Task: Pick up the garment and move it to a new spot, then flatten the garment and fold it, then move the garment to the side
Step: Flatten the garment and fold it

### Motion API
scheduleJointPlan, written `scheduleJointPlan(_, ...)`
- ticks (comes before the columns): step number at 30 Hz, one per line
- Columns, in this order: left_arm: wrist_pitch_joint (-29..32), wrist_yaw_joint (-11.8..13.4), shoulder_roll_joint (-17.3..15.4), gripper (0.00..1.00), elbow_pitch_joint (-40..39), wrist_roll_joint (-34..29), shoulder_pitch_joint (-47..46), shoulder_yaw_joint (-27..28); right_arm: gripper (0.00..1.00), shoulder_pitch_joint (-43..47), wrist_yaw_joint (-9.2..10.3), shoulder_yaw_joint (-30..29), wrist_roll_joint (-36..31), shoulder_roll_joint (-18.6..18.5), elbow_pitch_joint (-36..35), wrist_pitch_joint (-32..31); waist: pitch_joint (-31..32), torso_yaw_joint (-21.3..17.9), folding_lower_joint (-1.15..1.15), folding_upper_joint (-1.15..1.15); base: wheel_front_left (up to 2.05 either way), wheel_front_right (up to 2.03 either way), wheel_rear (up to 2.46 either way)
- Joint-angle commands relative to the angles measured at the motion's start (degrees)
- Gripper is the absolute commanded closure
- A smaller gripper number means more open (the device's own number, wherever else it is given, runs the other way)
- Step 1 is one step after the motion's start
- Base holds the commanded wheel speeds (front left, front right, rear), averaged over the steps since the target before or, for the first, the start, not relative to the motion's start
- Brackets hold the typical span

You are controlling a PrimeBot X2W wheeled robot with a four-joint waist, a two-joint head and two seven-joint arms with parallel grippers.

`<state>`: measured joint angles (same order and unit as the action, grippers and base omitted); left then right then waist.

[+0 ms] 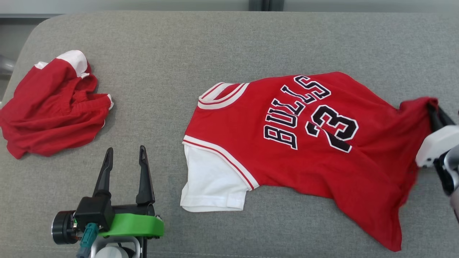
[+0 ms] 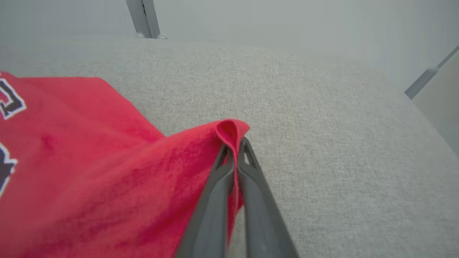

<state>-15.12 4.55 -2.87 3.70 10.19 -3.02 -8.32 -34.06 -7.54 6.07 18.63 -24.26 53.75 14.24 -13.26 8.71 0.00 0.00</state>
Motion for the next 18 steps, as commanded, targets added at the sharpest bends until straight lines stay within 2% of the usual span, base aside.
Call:
scheduleJointPlan(1,0.0,0.3,0.0,0.0,0.0,0.3,-0.6,-0.1,1.0,-3.0,0.1,0.1,-0.4,-1.3,-0.2,0.6,0.0,0.3,0.0,0.0,0.0,0.0,0.0)
scheduleJointPlan(6,0.0,0.4,0.0,0.0,-0.1,0.7,-1.1,-0.8,1.0,-10.6,0.1,-0.5,-2.5,-3.8,0.9,0.8,-0.5,1.5,0.0,0.0,0.0,0.0,0.0)
scheduleJointPlan(10,0.0,0.9,-0.1,0.0,-0.2,1.2,-1.2,-1.7,1.0,-15.2,0.1,-0.5,-3.9,-4.4,3.6,0.8,-0.9,2.4,0.0,0.0,0.0,0.0,0.0)
scheduleJointPlan(11,0.0,1.0,-0.1,0.0,-0.2,1.4,-1.1,-1.9,0.88,-16.2,0.1,-0.4,-4.2,-4.4,4.5,0.9,-1.1,2.7,0.0,0.0,0.0,0.0,0.0)
scheduleJointPlan(12,0.0,1.1,-0.1,0.0,-0.1,1.5,-1.1,-2.1,0.55,-16.8,0.1,0.0,-4.5,-4.4,5.2,0.8,-1.2,2.8,0.0,0.0,0.0,0.0,0.0)
scheduleJointPlan(13,0.0,1.1,-0.1,0.0,-0.1,1.6,-1.1,-2.3,0.0,-17.4,0.1,0.1,-4.6,-4.3,6.1,0.8,-1.2,2.9,0.0,0.0,0.0,0.0,0.0)
scheduleJointPlan(18,0.0,1.5,-0.1,0.0,0.3,1.9,-0.9,-2.3,0.0,-17.9,0.1,-0.8,-4.1,-4.1,7.5,0.9,-0.6,2.5,0.0,0.0,0.0,0.0,0.0)
